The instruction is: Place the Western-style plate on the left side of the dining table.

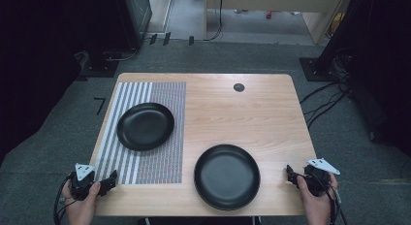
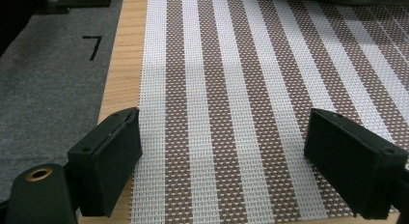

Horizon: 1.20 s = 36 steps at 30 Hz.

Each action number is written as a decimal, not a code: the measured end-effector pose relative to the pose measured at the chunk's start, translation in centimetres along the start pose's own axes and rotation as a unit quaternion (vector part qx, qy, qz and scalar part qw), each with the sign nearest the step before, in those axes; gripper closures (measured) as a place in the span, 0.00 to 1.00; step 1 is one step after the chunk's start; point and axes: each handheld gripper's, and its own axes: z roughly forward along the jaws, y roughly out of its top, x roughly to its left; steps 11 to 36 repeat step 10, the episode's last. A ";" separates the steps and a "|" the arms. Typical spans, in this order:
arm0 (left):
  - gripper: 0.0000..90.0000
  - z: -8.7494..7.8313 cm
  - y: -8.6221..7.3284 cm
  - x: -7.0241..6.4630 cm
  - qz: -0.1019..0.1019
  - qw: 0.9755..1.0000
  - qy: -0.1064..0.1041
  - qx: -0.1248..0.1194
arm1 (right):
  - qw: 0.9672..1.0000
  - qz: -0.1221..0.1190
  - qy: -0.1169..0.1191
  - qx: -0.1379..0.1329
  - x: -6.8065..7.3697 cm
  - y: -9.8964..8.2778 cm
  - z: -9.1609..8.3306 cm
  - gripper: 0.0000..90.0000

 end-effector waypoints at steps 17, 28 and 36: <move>0.14 0.0 0.0 0.0 0.000 1.000 0.000 0.001 | 1.000 0.001 -0.001 0.000 0.0 0.0 0.0 0.15; 0.14 0.0 0.0 0.0 0.000 1.000 0.000 0.001 | 1.000 0.001 -0.001 0.000 0.0 0.0 0.0 0.15; 0.14 0.0 0.0 0.0 0.000 1.000 0.000 0.001 | 1.000 0.001 -0.001 0.000 0.0 0.0 0.0 0.15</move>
